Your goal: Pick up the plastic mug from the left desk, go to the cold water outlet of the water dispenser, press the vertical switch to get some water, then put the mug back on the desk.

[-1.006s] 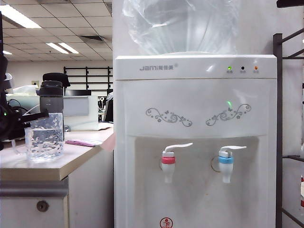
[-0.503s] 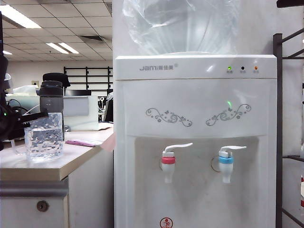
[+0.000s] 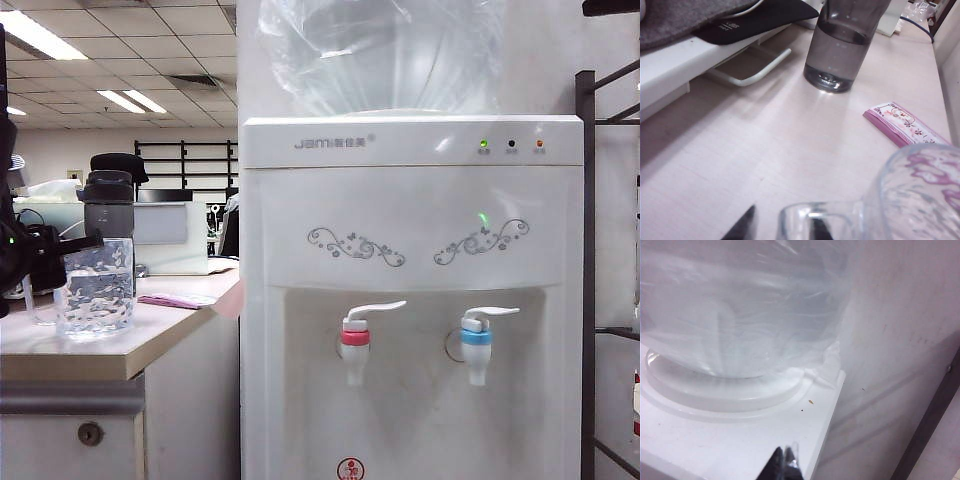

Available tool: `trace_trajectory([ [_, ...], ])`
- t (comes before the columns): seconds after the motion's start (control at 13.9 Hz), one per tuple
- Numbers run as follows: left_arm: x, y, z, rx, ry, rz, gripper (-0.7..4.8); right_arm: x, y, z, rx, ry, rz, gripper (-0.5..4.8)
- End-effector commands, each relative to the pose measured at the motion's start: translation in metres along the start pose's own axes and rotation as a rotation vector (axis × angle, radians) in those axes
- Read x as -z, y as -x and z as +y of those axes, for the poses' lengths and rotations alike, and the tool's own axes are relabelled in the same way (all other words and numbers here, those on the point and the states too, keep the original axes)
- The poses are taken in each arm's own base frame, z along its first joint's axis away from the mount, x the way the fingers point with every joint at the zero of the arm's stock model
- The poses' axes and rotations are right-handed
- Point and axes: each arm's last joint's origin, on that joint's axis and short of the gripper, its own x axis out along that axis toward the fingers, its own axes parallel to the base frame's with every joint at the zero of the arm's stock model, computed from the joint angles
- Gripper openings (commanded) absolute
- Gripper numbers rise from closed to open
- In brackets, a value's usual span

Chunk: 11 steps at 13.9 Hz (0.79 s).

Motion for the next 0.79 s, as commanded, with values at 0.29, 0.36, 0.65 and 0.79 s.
trace_trajectory([
  [0.29, -0.006, 0.014, 0.004, 0.021, -0.039, 0.019, 2.46, -0.004, 0.0, 0.0, 0.001, -0.002, -0.019, -0.05],
  [0.36, -0.006, 0.018, 0.006, 0.02, -0.04, 0.021, 2.46, -0.004, 0.0, 0.0, 0.001, -0.002, -0.019, -0.05],
  [0.65, -0.008, 0.039, 0.013, 0.047, -0.037, 0.024, 2.46, -0.004, 0.0, 0.0, 0.001, -0.002, -0.019, -0.05],
  [0.79, -0.01, 0.048, 0.015, 0.078, -0.031, 0.017, 2.45, -0.004, 0.0, 0.0, 0.001, -0.002, -0.019, -0.05],
])
